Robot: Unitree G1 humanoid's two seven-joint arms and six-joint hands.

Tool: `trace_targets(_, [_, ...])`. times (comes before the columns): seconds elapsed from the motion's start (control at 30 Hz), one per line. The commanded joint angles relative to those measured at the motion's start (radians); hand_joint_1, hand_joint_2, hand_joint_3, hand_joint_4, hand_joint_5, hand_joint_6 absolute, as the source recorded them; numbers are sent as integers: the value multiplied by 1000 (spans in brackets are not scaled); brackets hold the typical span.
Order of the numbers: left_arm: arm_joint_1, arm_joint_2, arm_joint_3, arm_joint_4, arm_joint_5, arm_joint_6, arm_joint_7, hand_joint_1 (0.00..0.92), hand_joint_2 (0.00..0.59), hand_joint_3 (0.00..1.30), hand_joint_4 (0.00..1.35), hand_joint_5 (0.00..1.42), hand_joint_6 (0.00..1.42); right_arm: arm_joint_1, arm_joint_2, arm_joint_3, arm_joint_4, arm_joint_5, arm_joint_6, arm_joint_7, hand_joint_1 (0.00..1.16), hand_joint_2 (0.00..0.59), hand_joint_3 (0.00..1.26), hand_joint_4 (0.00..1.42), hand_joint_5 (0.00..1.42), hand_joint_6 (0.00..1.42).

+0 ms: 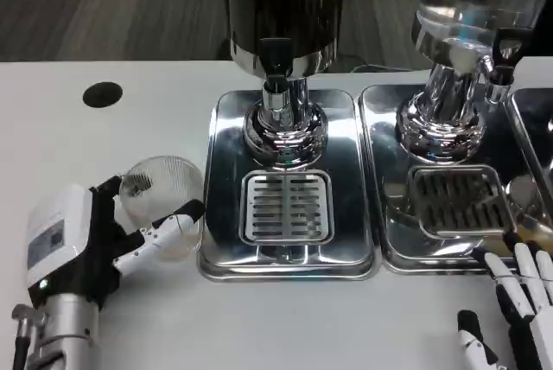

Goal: Grasp the cup under the faucet to collect the drink, then remove the cup.

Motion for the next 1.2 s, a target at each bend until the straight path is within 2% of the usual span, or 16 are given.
trace_targets(0.03, [-2, -7, -20, -1, 34, 30, 15, 326, 119, 617, 551, 956, 1299, 5, -2, -6, 0, 6, -13, -15, 0, 415, 155, 0, 0, 29])
trace_targets(0.37, [12, -15, -15, -19, 57, 36, 49, 341, 113, 631, 552, 977, 1333, 3, -1, -6, 12, 11, -14, -10, 0, 424, 164, 0, 0, 45])
trace_targets(0.47, [22, -22, -11, -25, 59, 26, 78, 354, 110, 601, 538, 964, 1327, 2, -1, -5, 12, 11, -14, -8, 0, 425, 164, 0, 0, 46])
trace_targets(0.73, [44, -34, 2, -31, 51, -51, 187, 342, 113, 569, 515, 950, 1301, 0, 1, -3, 10, 10, -10, -3, 0, 425, 173, 0, 0, 60])
trace_targets(1.2, [28, -57, 19, -18, 11, -122, 205, 296, 126, 528, 480, 922, 1260, -5, 1, -2, 6, 5, -3, 3, 0, 425, 174, 0, 0, 62])
